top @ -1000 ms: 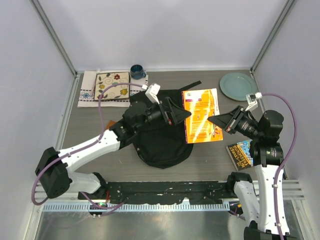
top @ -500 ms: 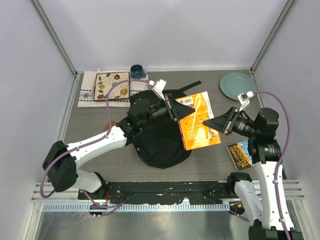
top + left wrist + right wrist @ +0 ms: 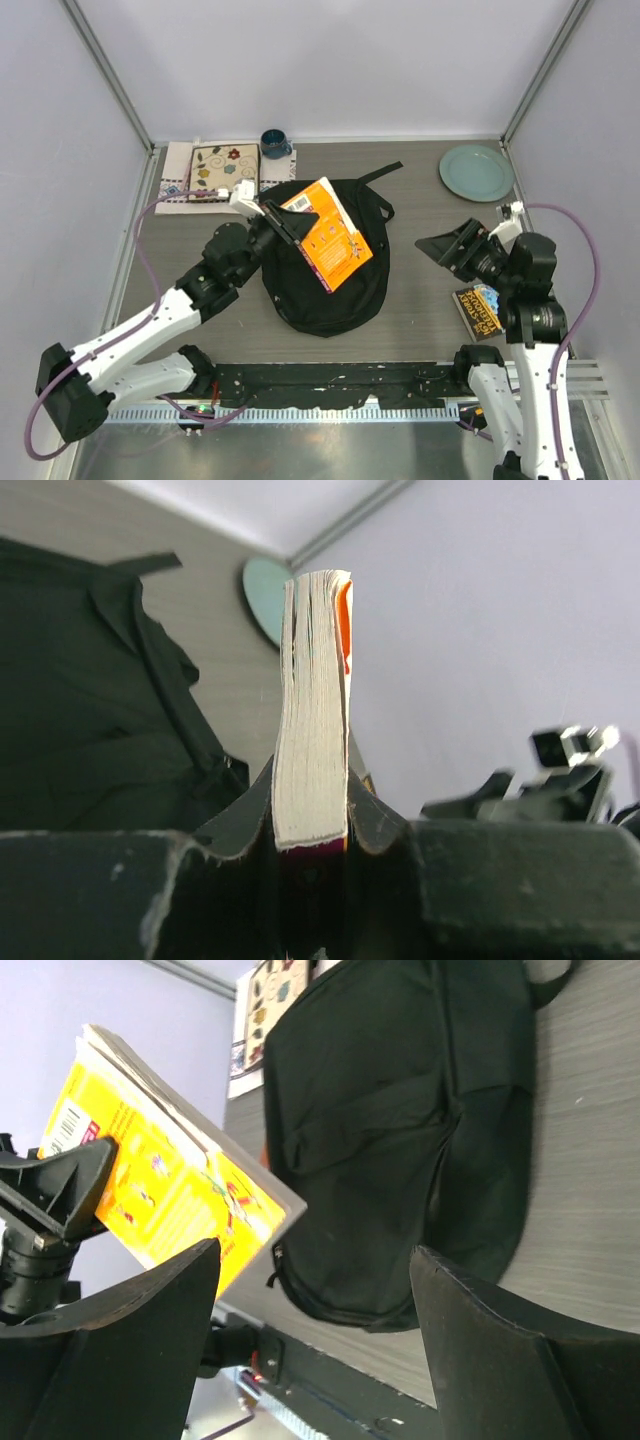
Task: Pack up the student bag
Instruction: Pick up the book from the center of the board.
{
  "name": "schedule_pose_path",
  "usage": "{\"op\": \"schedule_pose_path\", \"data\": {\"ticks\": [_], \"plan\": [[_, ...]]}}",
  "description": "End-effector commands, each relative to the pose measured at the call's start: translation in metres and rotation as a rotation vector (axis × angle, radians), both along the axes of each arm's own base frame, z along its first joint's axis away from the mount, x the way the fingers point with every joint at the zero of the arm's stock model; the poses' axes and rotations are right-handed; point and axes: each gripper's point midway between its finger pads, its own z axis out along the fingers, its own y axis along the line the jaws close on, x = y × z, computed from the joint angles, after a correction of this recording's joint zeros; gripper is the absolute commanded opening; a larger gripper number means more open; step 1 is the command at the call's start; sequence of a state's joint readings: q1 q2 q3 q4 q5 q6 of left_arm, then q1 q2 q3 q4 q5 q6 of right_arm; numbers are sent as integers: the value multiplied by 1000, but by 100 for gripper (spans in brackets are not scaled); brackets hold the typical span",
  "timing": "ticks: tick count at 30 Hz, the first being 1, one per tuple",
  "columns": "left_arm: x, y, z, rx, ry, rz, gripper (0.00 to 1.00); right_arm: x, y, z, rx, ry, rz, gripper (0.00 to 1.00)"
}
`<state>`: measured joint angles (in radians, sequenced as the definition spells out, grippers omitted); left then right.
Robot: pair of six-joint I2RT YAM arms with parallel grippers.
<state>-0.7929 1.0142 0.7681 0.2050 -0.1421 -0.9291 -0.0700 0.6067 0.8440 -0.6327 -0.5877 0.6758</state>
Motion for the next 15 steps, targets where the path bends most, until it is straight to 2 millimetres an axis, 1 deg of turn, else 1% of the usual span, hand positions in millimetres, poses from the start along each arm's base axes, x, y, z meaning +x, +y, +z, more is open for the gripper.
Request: {"op": "schedule_pose_path", "data": {"ticks": [1, 2, 3, 4, 6, 8, 10, 11, 12, 13, 15], "plan": [[10, 31, 46, -153, -98, 165, 0, -12, 18, 2, 241, 4, 15, 82], [11, 32, 56, -202, -115, 173, 0, -15, 22, 11, 276, -40, 39, 82], [12, 31, 57, -218, -121, 173, 0, -20, 25, 14, 305, -54, 51, 82], [14, 28, 57, -227, -122, 168, 0, -20, 27, 8, 339, -28, 58, 82], [13, 22, 67, -265, -134, 139, 0, -19, 28, 12, 357, -39, 58, 83], [14, 14, 68, -278, -134, 115, 0, -19, 29, 18, 362, -53, 67, 83], [15, 10, 74, -318, -138, 100, 0, -17, 33, 17, 384, -32, 84, 84], [15, 6, 72, -323, -133, 87, 0, -16, 35, 23, 406, -51, 101, 84], [15, 4, 72, -339, -127, 80, 0, -13, 36, 17, 408, -38, 100, 84], [14, 3, 77, -359, -138, 68, 0, -10, 37, 14, 406, -28, 95, 84], [15, -2, 76, -365, -131, 52, 0, -9, 44, 11, 398, -27, 107, 85]]}}
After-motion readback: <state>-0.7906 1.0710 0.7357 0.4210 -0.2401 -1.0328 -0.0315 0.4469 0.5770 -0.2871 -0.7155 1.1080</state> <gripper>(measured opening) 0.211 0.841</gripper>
